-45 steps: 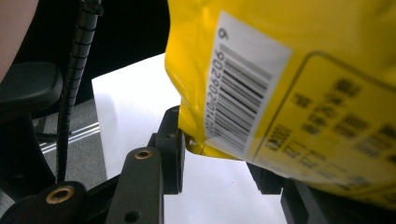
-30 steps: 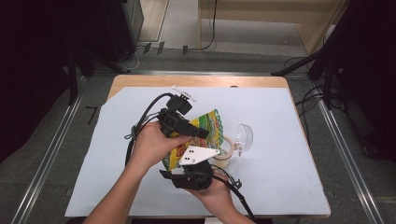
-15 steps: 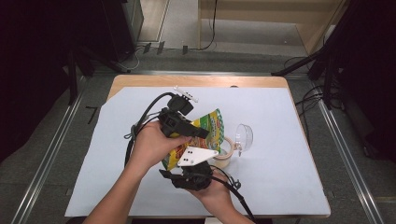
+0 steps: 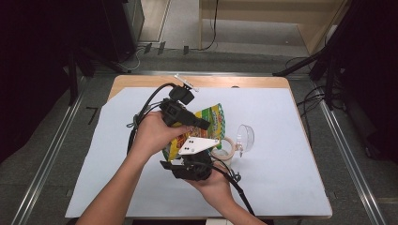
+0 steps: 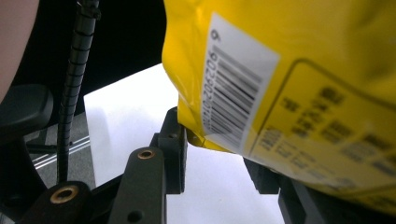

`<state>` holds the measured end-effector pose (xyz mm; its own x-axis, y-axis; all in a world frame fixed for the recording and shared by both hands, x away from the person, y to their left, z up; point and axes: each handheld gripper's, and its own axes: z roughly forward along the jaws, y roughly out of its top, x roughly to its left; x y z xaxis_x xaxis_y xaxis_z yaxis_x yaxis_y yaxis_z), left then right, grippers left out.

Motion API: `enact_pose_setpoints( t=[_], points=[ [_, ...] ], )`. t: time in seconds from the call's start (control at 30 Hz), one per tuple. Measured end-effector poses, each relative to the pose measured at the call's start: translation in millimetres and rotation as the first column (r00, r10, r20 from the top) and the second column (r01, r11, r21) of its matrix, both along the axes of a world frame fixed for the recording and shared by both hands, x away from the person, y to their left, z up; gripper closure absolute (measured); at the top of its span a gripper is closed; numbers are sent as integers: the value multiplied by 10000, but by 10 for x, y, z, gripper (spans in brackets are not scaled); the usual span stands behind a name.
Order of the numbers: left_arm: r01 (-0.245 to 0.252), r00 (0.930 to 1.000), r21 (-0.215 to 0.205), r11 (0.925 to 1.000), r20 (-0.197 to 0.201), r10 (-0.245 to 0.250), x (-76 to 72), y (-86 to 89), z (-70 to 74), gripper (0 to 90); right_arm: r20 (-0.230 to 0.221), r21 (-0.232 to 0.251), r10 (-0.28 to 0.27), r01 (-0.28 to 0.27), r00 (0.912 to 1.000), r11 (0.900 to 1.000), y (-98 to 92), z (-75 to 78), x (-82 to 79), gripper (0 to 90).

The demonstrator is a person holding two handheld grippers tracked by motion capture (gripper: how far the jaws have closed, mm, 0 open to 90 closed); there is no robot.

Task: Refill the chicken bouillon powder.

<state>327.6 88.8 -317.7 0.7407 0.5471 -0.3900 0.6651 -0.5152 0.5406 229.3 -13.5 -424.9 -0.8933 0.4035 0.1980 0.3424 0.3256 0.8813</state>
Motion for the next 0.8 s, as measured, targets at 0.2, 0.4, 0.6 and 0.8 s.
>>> enact_pose_setpoints(
  t=[0.2,0.4,0.6,0.8],
  points=[
    [54,10000,40,10000,-5,-54,-7,-18,-58,727,-74,-158,39,-40,10000,9999,-15,-38,1,644],
    [118,9999,11,9999,-22,-118,-33,-40,-99,727,-53,-246,43,-45,10000,9997,-39,-72,-28,647],
    [68,10000,-108,9999,-15,-69,-58,-15,-99,723,-69,-330,138,-140,9999,9994,-36,-62,-53,649],
    [72,9999,-148,9999,-68,-73,-64,-17,-97,718,-129,-323,170,-174,9998,9993,-40,-46,-67,649]
  ],
)
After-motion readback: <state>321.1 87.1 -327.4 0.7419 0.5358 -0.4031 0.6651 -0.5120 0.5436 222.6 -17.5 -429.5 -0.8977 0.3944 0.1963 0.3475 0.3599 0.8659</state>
